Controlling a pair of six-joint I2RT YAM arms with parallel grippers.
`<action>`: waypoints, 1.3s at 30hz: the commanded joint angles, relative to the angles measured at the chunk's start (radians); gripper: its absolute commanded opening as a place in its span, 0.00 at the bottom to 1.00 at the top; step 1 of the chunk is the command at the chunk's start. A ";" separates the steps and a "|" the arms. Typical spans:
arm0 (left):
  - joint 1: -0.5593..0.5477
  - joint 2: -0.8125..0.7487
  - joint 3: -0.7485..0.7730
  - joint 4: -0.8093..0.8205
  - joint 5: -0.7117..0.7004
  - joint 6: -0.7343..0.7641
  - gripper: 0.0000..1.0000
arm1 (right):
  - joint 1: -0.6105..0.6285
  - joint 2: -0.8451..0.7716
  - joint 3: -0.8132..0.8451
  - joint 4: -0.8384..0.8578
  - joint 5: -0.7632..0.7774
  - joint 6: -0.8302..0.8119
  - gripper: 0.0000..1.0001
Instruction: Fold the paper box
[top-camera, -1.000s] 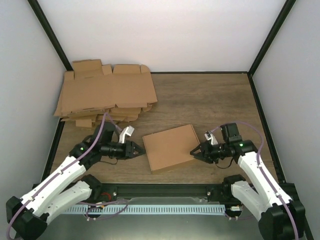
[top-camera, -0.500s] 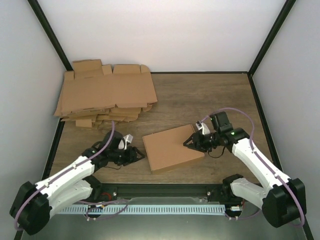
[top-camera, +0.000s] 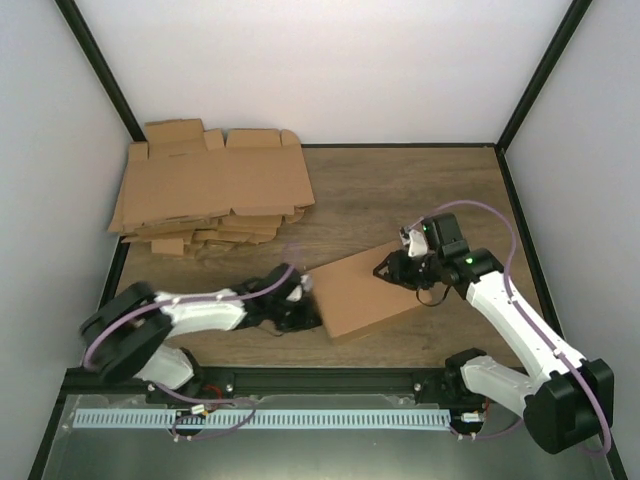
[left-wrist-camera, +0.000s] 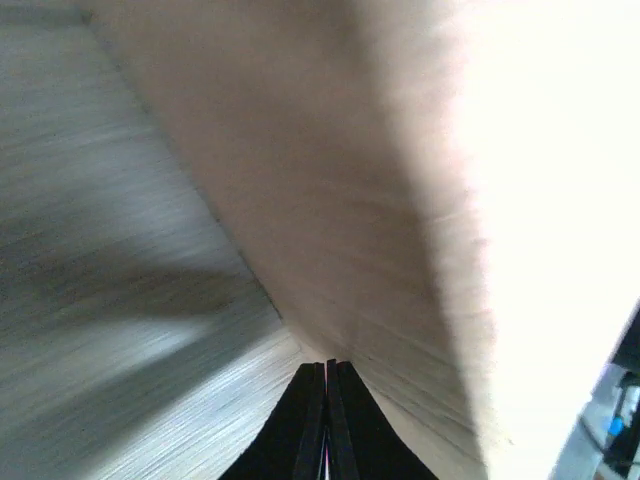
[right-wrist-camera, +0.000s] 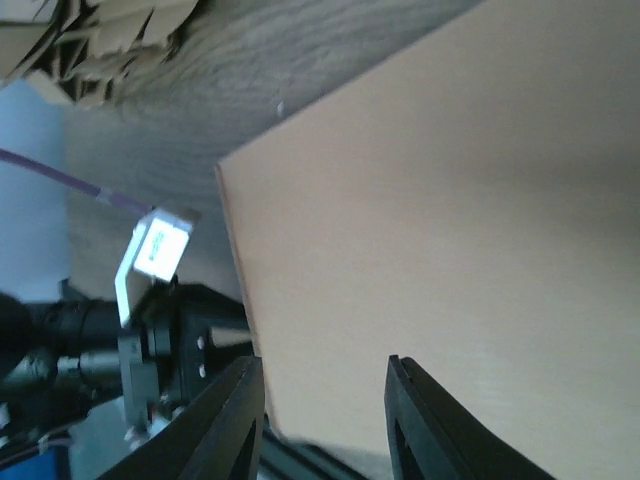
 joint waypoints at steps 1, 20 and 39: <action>-0.152 0.246 0.262 0.282 -0.042 -0.046 0.04 | 0.004 -0.001 0.092 -0.083 0.231 0.026 0.38; -0.071 0.180 0.442 -0.070 -0.189 0.220 0.43 | -0.176 -0.032 0.040 -0.174 0.667 0.280 1.00; -0.002 -0.083 0.418 -0.353 -0.352 0.372 1.00 | -0.696 0.182 -0.171 0.420 0.124 0.084 1.00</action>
